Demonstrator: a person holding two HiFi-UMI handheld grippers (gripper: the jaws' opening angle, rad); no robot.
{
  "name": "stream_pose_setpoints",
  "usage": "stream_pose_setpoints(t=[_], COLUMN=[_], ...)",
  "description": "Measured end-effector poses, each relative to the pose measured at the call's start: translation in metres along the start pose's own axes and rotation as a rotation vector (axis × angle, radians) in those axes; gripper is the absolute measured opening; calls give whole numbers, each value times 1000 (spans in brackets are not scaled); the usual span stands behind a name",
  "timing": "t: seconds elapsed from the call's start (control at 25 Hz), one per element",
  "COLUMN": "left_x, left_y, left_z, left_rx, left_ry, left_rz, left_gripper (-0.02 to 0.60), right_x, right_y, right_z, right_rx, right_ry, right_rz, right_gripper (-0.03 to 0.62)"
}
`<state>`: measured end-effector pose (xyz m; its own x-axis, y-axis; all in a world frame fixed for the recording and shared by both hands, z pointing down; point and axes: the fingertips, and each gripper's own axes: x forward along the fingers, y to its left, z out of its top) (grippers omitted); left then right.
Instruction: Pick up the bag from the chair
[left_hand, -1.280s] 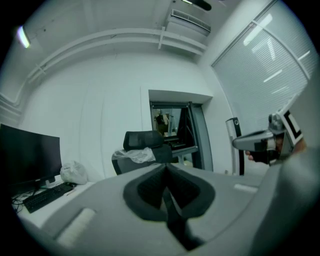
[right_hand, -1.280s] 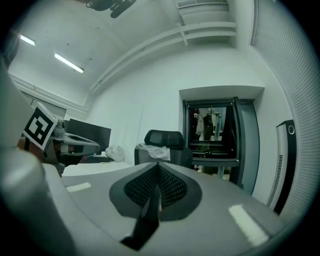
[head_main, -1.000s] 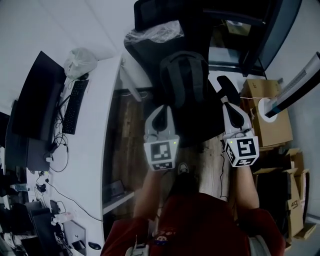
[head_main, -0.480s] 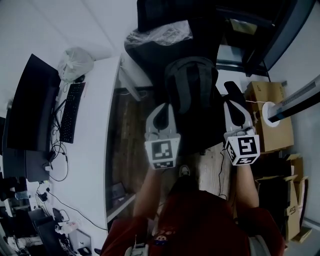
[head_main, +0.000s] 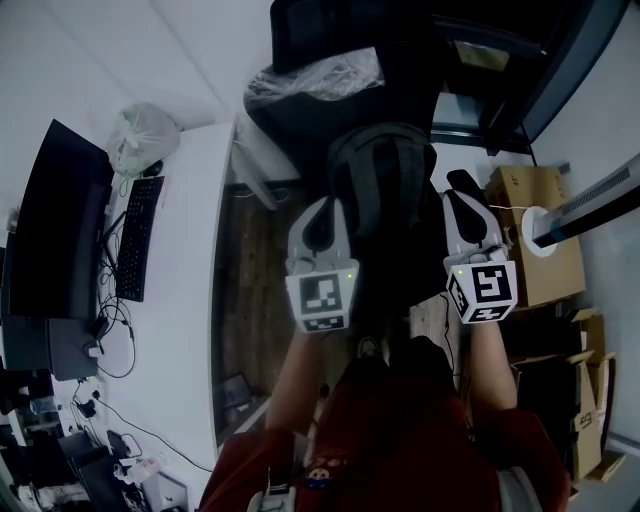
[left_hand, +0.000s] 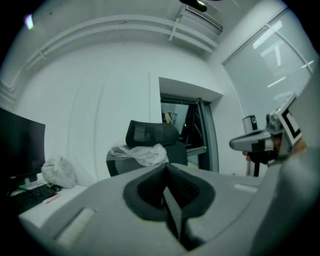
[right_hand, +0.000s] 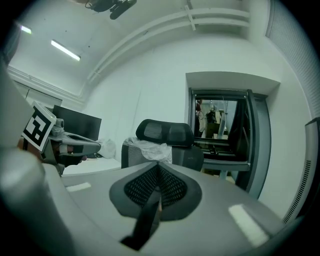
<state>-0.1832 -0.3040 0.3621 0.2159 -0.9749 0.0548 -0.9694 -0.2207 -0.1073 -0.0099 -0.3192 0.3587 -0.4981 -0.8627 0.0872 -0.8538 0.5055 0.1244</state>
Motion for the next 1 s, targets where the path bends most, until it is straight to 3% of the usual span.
stream_pose_setpoints(t=[0.4,1.0], left_x=[35,132], left_y=[-5,2], left_z=[5,10], left_rx=[32,23], left_ry=[-7,28], left_rz=[39,150], left_gripper=[0,8], right_x=[29,124], right_y=[-35,-108], right_z=[-1,-7], right_rx=[7,47], right_ry=[-36,-44], right_rz=[29,138], right_gripper=[0,0])
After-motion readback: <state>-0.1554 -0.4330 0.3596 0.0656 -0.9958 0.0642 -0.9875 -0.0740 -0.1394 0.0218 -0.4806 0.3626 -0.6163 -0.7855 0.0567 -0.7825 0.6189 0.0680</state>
